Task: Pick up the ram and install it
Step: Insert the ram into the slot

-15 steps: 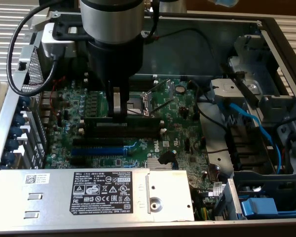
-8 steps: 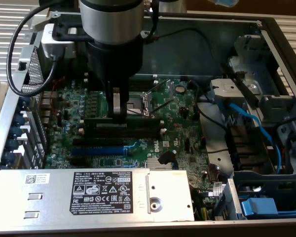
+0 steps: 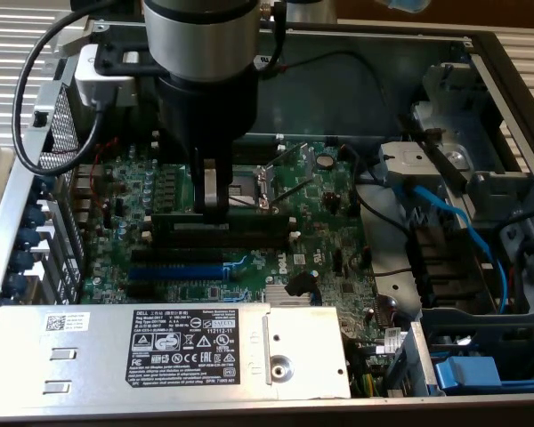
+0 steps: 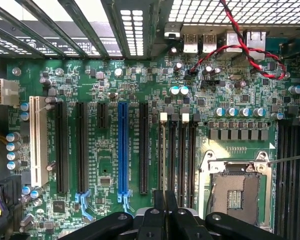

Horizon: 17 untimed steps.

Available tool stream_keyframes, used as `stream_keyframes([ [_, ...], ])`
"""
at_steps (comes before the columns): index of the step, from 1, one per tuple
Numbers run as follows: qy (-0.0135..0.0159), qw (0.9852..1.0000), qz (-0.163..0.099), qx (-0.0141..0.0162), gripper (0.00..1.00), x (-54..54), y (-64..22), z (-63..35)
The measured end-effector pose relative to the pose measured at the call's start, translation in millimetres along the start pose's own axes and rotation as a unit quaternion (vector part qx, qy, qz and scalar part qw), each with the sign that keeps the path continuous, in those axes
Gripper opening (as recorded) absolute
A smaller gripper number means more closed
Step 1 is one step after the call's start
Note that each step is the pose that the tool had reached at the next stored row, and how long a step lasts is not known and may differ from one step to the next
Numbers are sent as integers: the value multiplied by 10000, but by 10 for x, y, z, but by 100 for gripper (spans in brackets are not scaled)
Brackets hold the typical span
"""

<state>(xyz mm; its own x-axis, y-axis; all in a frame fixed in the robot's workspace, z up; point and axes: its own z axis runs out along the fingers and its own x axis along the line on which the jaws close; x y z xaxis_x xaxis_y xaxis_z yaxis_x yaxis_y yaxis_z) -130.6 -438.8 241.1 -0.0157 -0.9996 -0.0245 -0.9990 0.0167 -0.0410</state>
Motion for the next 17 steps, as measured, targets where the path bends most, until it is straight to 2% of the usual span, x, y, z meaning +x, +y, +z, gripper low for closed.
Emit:
stream_keyframes([
  [6,0,10000,13,4,12,0,0,2],
  [17,0,10000,39,45,12,-2,1,3],
])
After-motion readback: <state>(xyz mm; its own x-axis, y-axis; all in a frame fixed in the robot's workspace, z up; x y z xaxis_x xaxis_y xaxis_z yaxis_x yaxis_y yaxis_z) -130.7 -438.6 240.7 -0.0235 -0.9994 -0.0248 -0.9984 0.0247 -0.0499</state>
